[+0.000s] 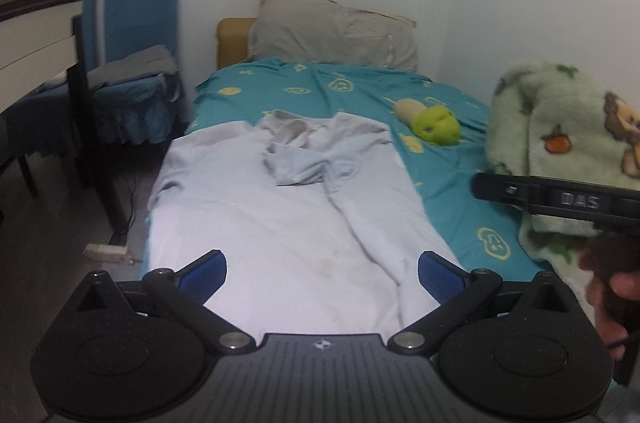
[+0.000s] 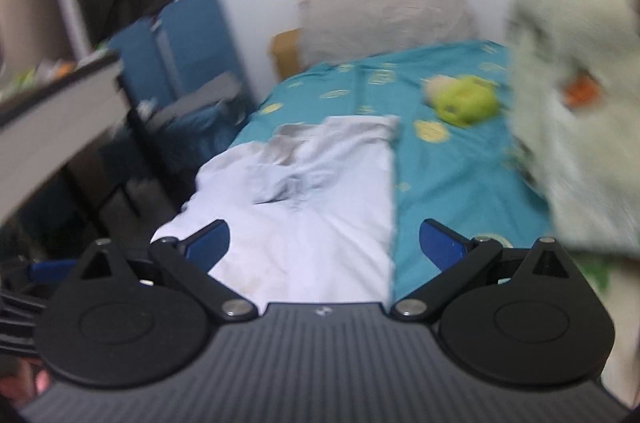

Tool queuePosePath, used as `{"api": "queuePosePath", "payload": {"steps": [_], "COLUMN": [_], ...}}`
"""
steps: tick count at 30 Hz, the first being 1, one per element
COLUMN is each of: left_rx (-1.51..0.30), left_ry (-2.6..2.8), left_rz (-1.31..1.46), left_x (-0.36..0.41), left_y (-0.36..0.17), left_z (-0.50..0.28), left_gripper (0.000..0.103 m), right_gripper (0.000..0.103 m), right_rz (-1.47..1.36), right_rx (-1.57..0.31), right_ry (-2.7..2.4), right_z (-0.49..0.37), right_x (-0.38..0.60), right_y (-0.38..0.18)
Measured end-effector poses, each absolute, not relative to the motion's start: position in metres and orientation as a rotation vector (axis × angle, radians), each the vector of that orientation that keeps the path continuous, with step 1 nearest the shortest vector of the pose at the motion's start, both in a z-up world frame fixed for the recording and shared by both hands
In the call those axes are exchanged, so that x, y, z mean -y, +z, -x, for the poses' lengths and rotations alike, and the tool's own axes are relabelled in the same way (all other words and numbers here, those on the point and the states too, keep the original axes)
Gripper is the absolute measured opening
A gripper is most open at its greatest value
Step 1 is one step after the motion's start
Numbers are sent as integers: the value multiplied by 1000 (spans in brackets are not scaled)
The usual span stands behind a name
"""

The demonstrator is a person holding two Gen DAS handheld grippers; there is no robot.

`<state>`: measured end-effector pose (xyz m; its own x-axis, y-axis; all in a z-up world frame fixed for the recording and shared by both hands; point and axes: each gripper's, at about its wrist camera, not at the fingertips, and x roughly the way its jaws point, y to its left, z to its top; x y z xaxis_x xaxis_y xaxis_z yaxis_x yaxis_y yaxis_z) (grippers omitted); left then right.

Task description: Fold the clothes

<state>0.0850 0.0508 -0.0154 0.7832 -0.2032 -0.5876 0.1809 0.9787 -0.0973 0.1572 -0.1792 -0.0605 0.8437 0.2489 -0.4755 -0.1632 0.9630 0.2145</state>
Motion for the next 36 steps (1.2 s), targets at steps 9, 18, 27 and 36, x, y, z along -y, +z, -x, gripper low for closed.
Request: {"api": "queuePosePath", "payload": {"steps": [9,18,27,36], "left_rx": [-665,-785,-856,-907], "left_ry": [-126,-119,-101,-77], "left_rz": [191,348,464,564], "left_x": [-146,-184,-197,-196], "left_y": [-26,-70,-92,-109], "left_z": [-98,-132,-143,-151], "left_gripper": [100,100,100,100], "right_gripper": [98,79,54,8], "right_rz": [147,617,1084,747], "right_rx": [-651,-754,-787,-732], "right_ry": [539,679,688,565], "right_z": [-305,-386,-410,-426], "right_x": [-10,-191,-279,-250], "right_y": [-68,-150,-239,-187]}}
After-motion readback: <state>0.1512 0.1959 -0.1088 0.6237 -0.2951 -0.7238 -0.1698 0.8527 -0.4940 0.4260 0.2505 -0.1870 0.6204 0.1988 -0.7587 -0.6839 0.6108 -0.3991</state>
